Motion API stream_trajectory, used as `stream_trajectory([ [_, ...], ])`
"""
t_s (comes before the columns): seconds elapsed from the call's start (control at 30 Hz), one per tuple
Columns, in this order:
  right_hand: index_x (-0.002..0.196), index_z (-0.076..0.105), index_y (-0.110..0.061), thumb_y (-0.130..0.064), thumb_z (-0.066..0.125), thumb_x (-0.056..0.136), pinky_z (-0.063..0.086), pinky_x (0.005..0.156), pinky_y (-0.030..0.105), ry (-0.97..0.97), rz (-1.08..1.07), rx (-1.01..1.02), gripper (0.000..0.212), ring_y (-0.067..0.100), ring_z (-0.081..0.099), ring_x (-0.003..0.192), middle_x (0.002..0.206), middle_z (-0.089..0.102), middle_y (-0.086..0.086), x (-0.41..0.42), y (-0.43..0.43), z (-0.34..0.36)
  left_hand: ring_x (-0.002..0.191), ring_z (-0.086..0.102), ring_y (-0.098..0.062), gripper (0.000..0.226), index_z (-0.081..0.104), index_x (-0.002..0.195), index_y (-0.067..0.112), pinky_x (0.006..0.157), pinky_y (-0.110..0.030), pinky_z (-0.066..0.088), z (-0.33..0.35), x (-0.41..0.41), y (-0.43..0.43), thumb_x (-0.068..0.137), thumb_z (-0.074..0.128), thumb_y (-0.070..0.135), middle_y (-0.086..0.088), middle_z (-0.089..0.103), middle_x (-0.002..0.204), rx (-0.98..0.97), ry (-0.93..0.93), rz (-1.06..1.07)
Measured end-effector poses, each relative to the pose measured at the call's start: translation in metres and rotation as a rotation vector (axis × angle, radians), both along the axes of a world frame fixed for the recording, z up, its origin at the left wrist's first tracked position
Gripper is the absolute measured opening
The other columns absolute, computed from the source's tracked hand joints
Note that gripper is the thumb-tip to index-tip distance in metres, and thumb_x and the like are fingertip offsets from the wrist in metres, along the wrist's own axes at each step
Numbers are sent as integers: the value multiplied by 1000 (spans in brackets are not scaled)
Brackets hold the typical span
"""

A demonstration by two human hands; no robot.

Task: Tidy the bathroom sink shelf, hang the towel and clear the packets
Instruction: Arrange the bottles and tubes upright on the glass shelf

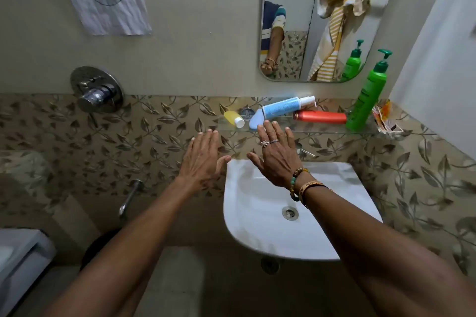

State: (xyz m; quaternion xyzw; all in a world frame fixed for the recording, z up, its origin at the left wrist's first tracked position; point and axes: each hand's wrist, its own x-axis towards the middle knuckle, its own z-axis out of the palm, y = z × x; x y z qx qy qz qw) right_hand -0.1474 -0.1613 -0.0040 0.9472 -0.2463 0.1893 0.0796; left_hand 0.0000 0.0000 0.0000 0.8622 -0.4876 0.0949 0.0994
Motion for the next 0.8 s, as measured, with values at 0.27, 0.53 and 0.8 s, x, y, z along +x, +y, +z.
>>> stream_trajectory([
  [0.27,157,19,-10,-59,29,100,9,122,53,-39,67,-20,76,32,10,153,164,15,15,18,-35,8,154,8,-30,79,7,158,7,125,-44,10,16,-3,-23,102,34,55,-15,9,166,35,-37,34],
  [0.53,154,27,-8,-59,35,99,12,121,55,-43,119,77,76,33,17,150,161,24,15,35,-66,-14,153,13,-30,78,12,158,6,125,-45,14,-5,-5,-56,101,36,55,-16,14,165,63,-15,76],
  [0.8,154,28,-9,-58,34,99,13,121,55,-37,120,53,75,33,19,150,161,25,16,40,-72,-26,152,15,-31,78,14,157,5,125,-45,14,-9,8,-65,101,38,54,-16,17,164,47,-44,59],
])
